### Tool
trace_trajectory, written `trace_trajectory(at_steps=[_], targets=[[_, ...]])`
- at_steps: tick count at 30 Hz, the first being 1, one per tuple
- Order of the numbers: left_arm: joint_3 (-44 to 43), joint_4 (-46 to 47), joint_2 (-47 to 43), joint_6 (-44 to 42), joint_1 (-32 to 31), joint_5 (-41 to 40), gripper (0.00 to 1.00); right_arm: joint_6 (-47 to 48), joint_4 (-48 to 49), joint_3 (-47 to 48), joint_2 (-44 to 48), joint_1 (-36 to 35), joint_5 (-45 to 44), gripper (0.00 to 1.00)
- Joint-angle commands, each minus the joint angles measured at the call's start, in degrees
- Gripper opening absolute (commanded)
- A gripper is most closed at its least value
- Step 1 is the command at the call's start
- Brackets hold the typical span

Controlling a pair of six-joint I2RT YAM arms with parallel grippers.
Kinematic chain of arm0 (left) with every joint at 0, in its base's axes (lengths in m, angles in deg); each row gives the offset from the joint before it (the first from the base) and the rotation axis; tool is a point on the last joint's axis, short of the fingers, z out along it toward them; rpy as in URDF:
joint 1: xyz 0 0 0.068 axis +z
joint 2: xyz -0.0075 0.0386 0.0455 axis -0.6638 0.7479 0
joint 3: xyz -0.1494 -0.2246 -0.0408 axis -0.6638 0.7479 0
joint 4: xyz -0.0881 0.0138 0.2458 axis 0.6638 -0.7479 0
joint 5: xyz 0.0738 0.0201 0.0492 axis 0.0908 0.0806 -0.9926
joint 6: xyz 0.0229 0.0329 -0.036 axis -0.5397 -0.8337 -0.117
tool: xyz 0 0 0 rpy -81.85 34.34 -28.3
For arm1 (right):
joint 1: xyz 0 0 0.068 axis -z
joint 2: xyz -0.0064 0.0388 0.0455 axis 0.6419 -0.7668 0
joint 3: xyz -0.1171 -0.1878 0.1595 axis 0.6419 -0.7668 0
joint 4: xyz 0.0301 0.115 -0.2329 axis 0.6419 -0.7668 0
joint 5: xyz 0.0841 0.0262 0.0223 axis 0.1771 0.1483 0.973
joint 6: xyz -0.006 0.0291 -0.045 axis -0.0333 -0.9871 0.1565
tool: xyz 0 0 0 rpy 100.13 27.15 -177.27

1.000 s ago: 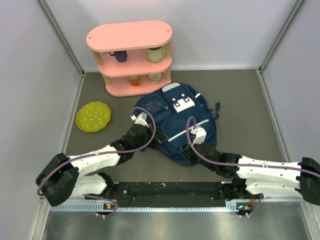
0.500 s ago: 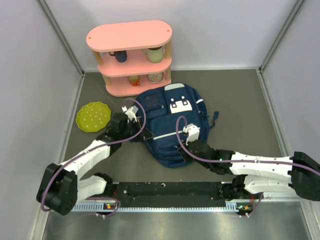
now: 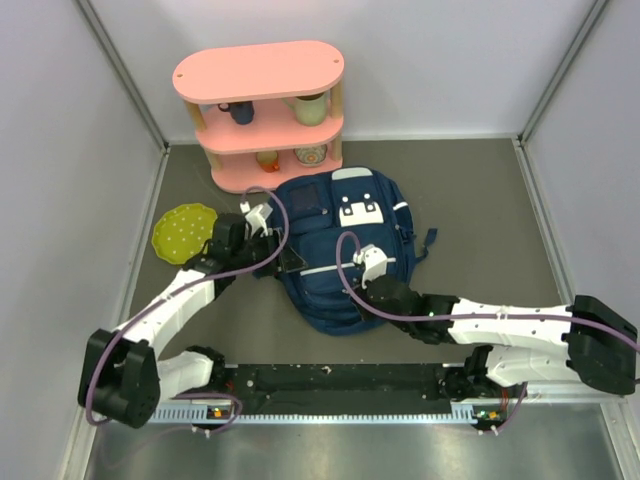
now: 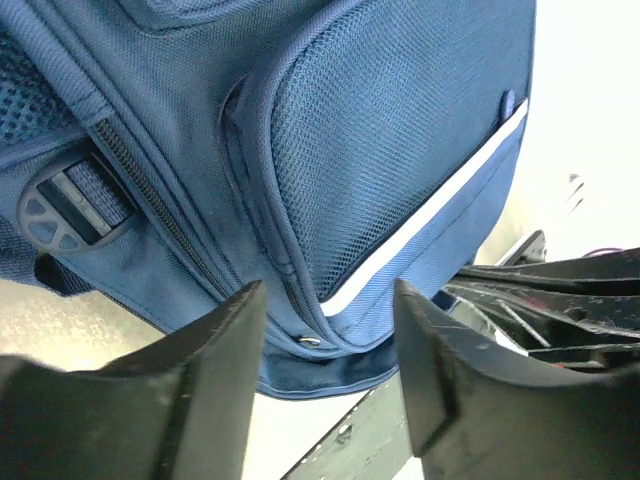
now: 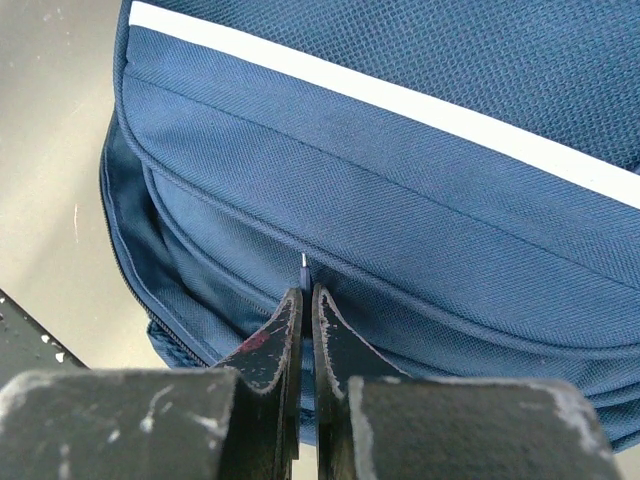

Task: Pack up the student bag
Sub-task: Zip the student bag at the center of the board.

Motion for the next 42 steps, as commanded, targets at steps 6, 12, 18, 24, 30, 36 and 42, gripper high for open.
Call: trace_trajectory(at_steps=[6, 12, 18, 24, 30, 36, 42], targets=[[8.9, 7.9, -16.2, 12.9, 0.4, -9.3, 0.90, -0.7, 3.4, 0.4, -0.5, 1.2, 0.8, 0.00], [14.1, 8.3, -23.6, 25.1, -0.7, -11.9, 0.94, -1.9, 5.0, -0.3, 0.4, 2.0, 2.0, 0.00], [17.2, 5.3, -31.1, 33.8, -10.9, -23.4, 0.95, -2.6, 4.9, -0.1, 0.6, 2.4, 2.1, 0.00], [18.1, 9.0, -28.7, 41.4, -23.1, -37.1, 0.95, -2.8, 4.9, -0.2, 1.4, 2.5, 2.4, 0.00], [20.4, 16.5, -24.6, 48.6, -26.2, -43.5, 0.90, -3.2, 4.6, -0.8, 2.4, 2.5, 2.3, 0.00], [22.0, 28.2, -19.3, 51.1, -27.8, -48.4, 0.71, -3.8, 4.4, -1.0, 2.5, 2.6, 3.0, 0.00], [20.7, 30.7, -14.7, 48.6, -27.8, -50.0, 0.15, -3.6, 4.1, -1.7, 3.1, 2.5, 3.6, 0.00]])
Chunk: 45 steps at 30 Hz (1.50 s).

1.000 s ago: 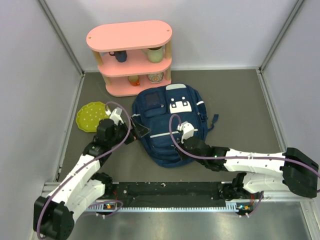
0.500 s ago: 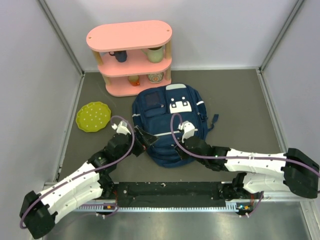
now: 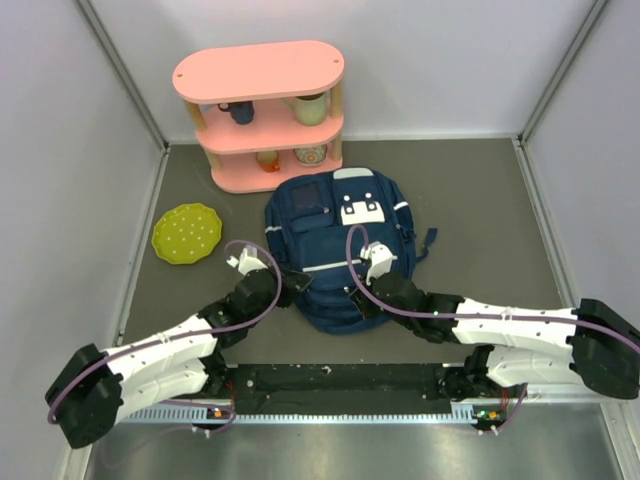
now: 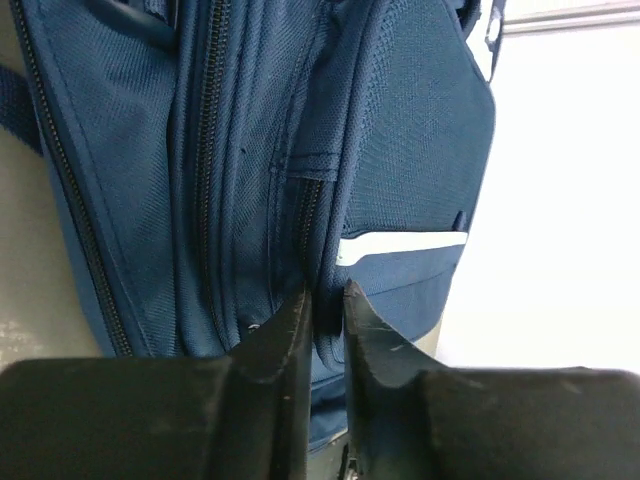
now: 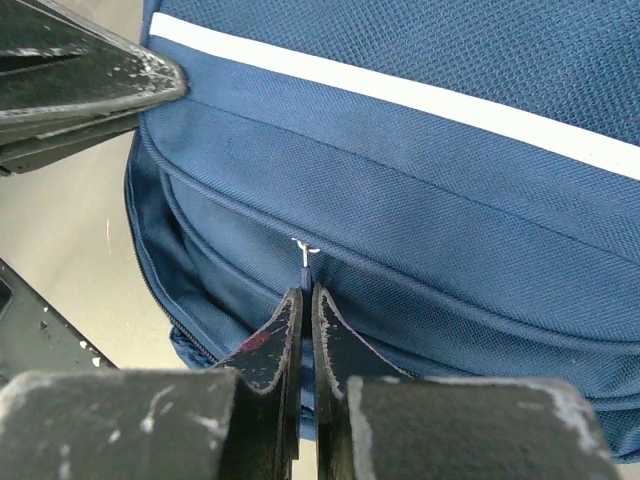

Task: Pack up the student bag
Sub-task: Zip the student bag at the center of the board.

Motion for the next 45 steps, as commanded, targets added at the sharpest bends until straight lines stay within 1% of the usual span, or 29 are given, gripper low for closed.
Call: trace_trajectory(at_steps=[1, 2, 3, 5, 7, 9, 12, 15, 19, 22, 26, 30, 33, 34, 35, 37, 39, 41, 44, 45], targets=[[-1.2, 9.3, 1.8, -1.7, 0.1, -4.6, 0.00, 0.0, 2.2, -0.5, 2.0, 0.5, 0.2, 0.00], [-1.5, 7.9, 1.5, -3.4, 0.7, -4.5, 0.00, 0.2, 2.0, -0.6, 2.0, 0.6, 0.2, 0.00], [-2.6, 3.3, 1.1, -4.6, 0.9, -4.7, 0.00, 0.3, 1.9, -0.6, 2.0, 0.6, 0.0, 0.00], [-3.2, 0.0, -0.8, -8.6, 2.6, -3.6, 0.00, 0.8, 1.3, -0.5, 1.7, 0.7, -0.8, 0.00], [-3.2, -3.5, -2.3, -9.9, 4.2, -2.2, 0.00, 0.7, 1.2, -0.4, 1.2, 0.6, -1.2, 0.00], [-1.5, -2.8, -4.4, -11.7, 6.8, 2.0, 0.00, 0.9, 2.1, -0.2, 0.5, 0.6, -0.7, 0.00], [0.0, -1.2, -5.8, -11.9, 7.3, 4.3, 0.00, 0.8, 2.6, 1.0, -2.1, 0.6, 0.2, 0.00], [0.1, -0.4, -4.7, -11.3, 7.3, 7.2, 0.00, 0.6, 2.6, 2.6, -5.1, 0.6, 0.2, 0.00], [0.1, 1.4, -2.3, -11.2, 7.3, 9.1, 0.00, -0.3, 3.5, 3.6, -8.0, 0.6, 0.6, 0.00], [0.0, 1.7, -2.2, -11.3, 7.3, 8.6, 0.00, -0.6, 3.5, 4.4, -9.6, 0.6, 0.6, 0.04], [-0.3, 1.7, -2.2, -11.3, 7.3, 9.1, 0.00, -1.1, 3.4, 5.5, -11.3, 0.6, 0.2, 0.12], [0.1, 2.1, -1.9, -10.8, 7.3, 9.7, 0.00, -1.6, 2.5, 6.5, -13.2, 0.6, -0.4, 0.19], [0.6, 3.5, -1.7, -10.1, 7.3, 10.5, 0.00, -2.1, 1.3, 7.0, -14.0, 0.5, -1.1, 0.21], [0.7, 3.8, -1.6, -9.9, 7.3, 10.6, 0.00, -2.6, 1.3, 7.1, -14.4, 0.6, -1.5, 0.20], [0.7, 3.8, -1.5, -9.8, 7.3, 10.6, 0.00, -2.6, 1.3, 7.1, -14.4, 0.6, -1.7, 0.11], [0.7, 3.7, -1.7, -10.1, 7.3, 10.3, 0.00, -2.6, 1.3, 6.9, -14.3, 0.6, -2.0, 0.02], [0.7, 2.1, -2.9, -11.0, 7.4, 7.2, 0.00, -1.7, 0.5, 6.9, -12.8, 0.6, -2.7, 0.00], [0.2, -1.2, -3.8, -13.0, 8.4, 6.7, 0.00, -0.4, -0.4, 6.6, -11.9, 0.6, -3.0, 0.00], [-1.7, -6.6, -6.0, -19.1, 14.1, 9.7, 0.00, 2.2, -2.4, 5.6, -9.2, 0.6, -4.7, 0.00], [-2.2, -7.9, -6.5, -20.7, 18.8, 11.3, 0.00, 3.4, -4.8, 5.1, -8.5, 0.6, -5.6, 0.00]])
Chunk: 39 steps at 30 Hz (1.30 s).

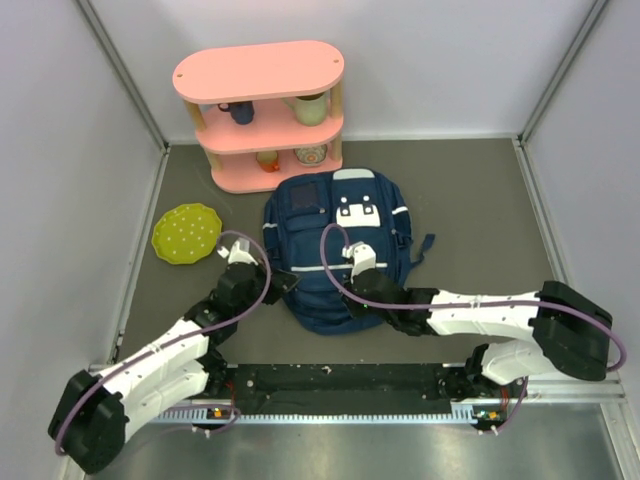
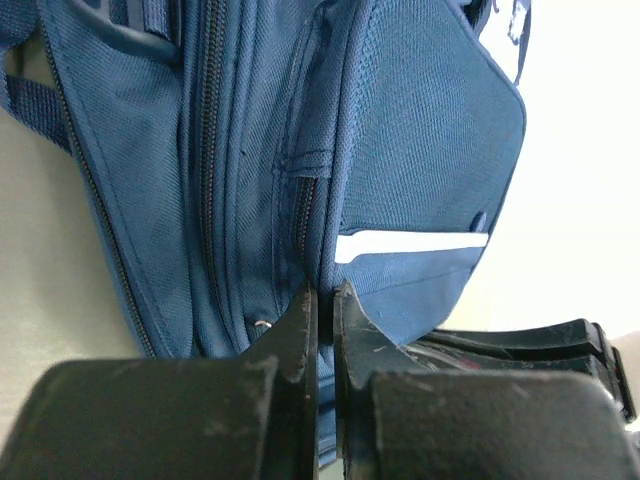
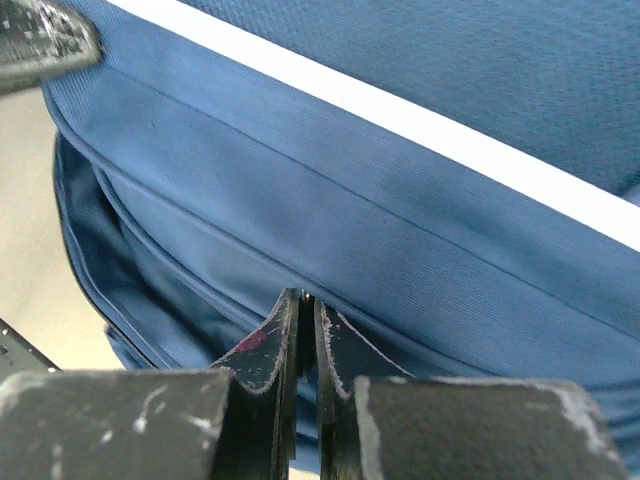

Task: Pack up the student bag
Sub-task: Zip the student bag at the center of the board.

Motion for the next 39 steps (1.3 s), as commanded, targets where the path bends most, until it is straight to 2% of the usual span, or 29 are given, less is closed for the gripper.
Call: trace_trajectory(at_steps=[1, 3, 6, 7, 8, 9, 13, 15, 16, 18, 19, 23, 26, 28, 30, 31, 32, 34, 35, 39], targets=[[-3.5, -4.1, -3.0, -11.5, 11.7, 6.1, 0.00, 4.8, -6.1, -0.7, 4.1, 0.6, -5.7, 0.00], [-4.1, -4.0, -2.0, -15.2, 19.3, 12.7, 0.00, 6.1, -6.8, -1.6, 6.0, 0.5, -6.1, 0.00], [-8.5, -4.3, 3.5, -25.3, 27.1, 26.4, 0.00, 7.9, -7.5, -2.6, 7.8, 0.6, -5.7, 0.00], [-10.3, -7.2, 5.5, -27.2, 28.4, 32.1, 0.00, 8.1, -7.5, -2.6, 8.1, 0.6, -5.5, 0.00], [-12.2, -10.5, 9.2, -30.1, 29.4, 34.4, 0.00, 8.7, -7.5, -2.5, 8.8, 0.7, -4.8, 0.00], [-16.6, -14.3, 10.8, -36.6, 31.4, 35.7, 0.00, 9.9, -7.3, -2.5, 9.2, 0.6, -4.4, 0.00], [-25.3, -22.6, 16.0, -43.9, 34.9, 38.9, 0.00, 12.4, -5.5, -2.8, 11.7, 0.5, -1.9, 0.00], [-26.2, -20.6, 15.9, -41.4, 35.1, 38.8, 0.20, 13.2, -4.1, -3.2, 13.0, 0.6, 1.3, 0.00], [-25.7, -19.0, 15.4, -40.0, 35.1, 39.2, 0.42, 13.0, -4.0, -3.2, 13.2, 0.6, 1.9, 0.00], [-23.3, -15.8, 13.8, -35.1, 35.1, 41.3, 0.63, 11.6, -2.5, -2.8, 12.7, 0.5, 3.0, 0.00], [-22.2, -13.7, 13.1, -33.6, 35.1, 41.7, 0.68, 11.0, -2.4, -2.6, 12.5, 0.7, 3.0, 0.00], [-16.4, -13.5, 4.3, -26.7, 34.8, 39.7, 0.82, 7.6, -1.8, -2.8, 11.4, 0.6, 1.5, 0.00], [-10.3, -14.8, -4.5, -18.5, 32.5, 36.6, 0.83, 6.4, -1.7, -3.3, 11.1, 0.6, 0.3, 0.00], [-8.0, -15.7, -11.2, -13.7, 29.8, 31.3, 0.83, 5.9, -1.4, -3.4, 11.1, 0.6, -0.1, 0.00], [-4.5, -15.9, -15.8, -5.8, 23.5, 26.2, 0.83, 5.2, -1.3, -3.2, 10.8, 0.7, -0.4, 0.00], [-3.5, -16.1, -19.6, -3.3, 21.0, 19.7, 0.83, 5.2, -1.3, -3.1, 10.6, 0.6, -0.3, 0.00], [-1.9, -16.2, -21.2, 1.8, 16.0, 16.7, 0.83, 4.9, -1.3, -2.9, 10.6, 0.7, -0.1, 0.00], [-0.5, -16.2, -24.0, 6.3, 11.5, 8.1, 0.80, 4.5, -1.3, -2.9, 10.5, 0.7, 0.0, 0.00], [-0.1, -16.0, -24.2, 8.6, 7.5, 5.2, 0.79, 4.3, -1.2, -2.9, 10.6, 0.8, 0.1, 0.00], [-1.7, -13.0, -19.1, 9.8, 0.9, -0.8, 0.76, 3.7, -0.5, -3.0, 11.1, 0.7, 0.4, 0.00]])
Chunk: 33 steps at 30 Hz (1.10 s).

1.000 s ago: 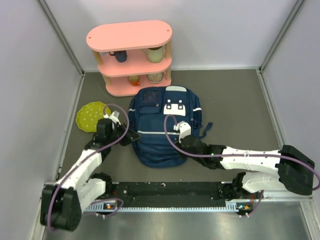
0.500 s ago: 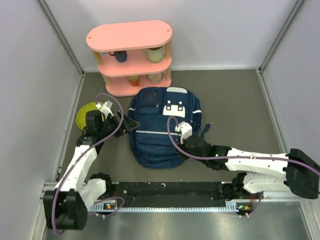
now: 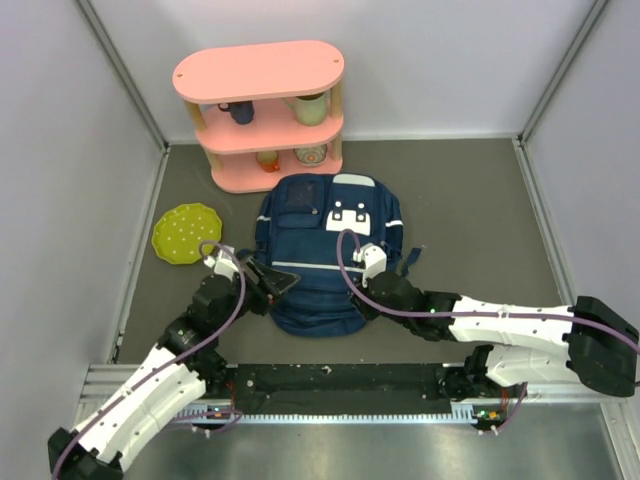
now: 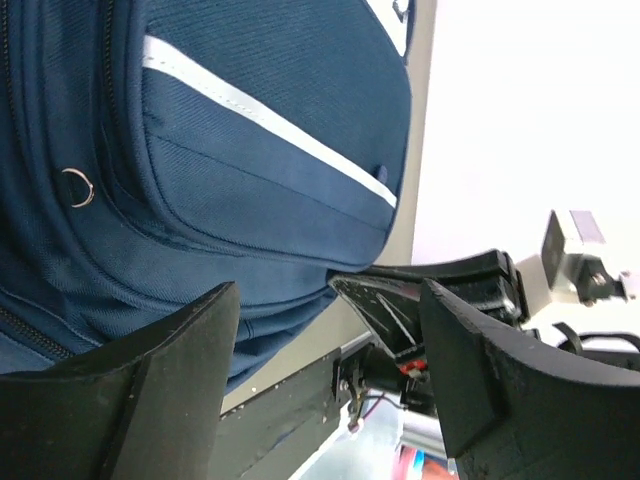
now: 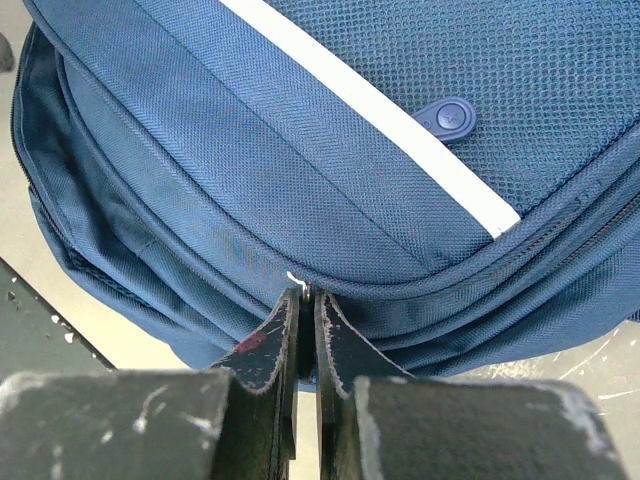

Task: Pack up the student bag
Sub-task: Zip the student bag at the center of the board.

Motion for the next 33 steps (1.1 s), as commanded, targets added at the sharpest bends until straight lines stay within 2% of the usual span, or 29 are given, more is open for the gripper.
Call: trace_trajectory(at_steps=[1, 8, 11, 14, 16, 17, 18, 22, 26, 28, 29, 30, 33], targets=[[-1.5, 5.1, 7.4, 7.0, -5.6, -12.6, 0.76, -1.3, 3.3, 0.5, 0.5, 0.8, -1.5, 0.00], [-1.8, 18.2, 18.0, 11.4, -12.6, -19.5, 0.75, -1.4, 3.5, 0.6, 1.3, 0.8, -0.8, 0.00], [-1.7, 22.1, 21.4, 13.3, -14.2, -23.1, 0.74, -1.2, 3.4, 0.4, 1.6, 0.8, -0.5, 0.00], [-1.1, 27.1, 23.0, 13.7, -14.7, -26.3, 0.70, -1.0, 3.5, -0.1, 2.0, 0.8, 0.2, 0.00], [-1.7, 27.2, 24.3, 12.9, -14.7, -27.5, 0.50, -0.9, 3.4, -0.5, 2.4, 0.8, 0.3, 0.00], [-2.9, 25.7, 24.7, 11.8, -14.7, -27.8, 0.32, -0.6, 3.5, -1.2, 2.9, 0.8, 0.3, 0.00], [-3.4, 25.4, 25.6, 11.1, -14.7, -27.8, 0.00, -0.5, 3.6, -1.5, 3.3, 0.8, 0.0, 0.00], [-4.3, 19.8, 25.2, 8.9, -14.2, -29.4, 0.00, 0.3, 1.7, -2.7, 4.1, 1.4, -4.0, 0.00], [-3.6, 13.5, 20.0, 4.3, -12.0, -28.3, 0.00, 0.0, -1.0, -3.2, 4.4, 5.0, -5.3, 0.00], [-2.9, 10.6, 16.8, 0.7, -8.5, -25.6, 0.00, 0.8, -0.5, -3.6, 4.7, 7.1, -5.2, 0.00], [-2.3, 10.9, 16.0, -0.9, -7.1, -20.8, 0.00, 1.4, -0.3, -3.5, 4.7, 7.5, -5.2, 0.00], [-1.8, 9.9, 14.7, -2.0, -3.9, -18.4, 0.00, 2.1, -0.3, -3.4, 4.6, 8.2, -5.5, 0.00], [0.7, 10.2, 12.7, -4.2, 0.3, -10.6, 0.00, 5.2, -0.3, -3.4, 4.9, 11.3, -5.6, 0.00]])
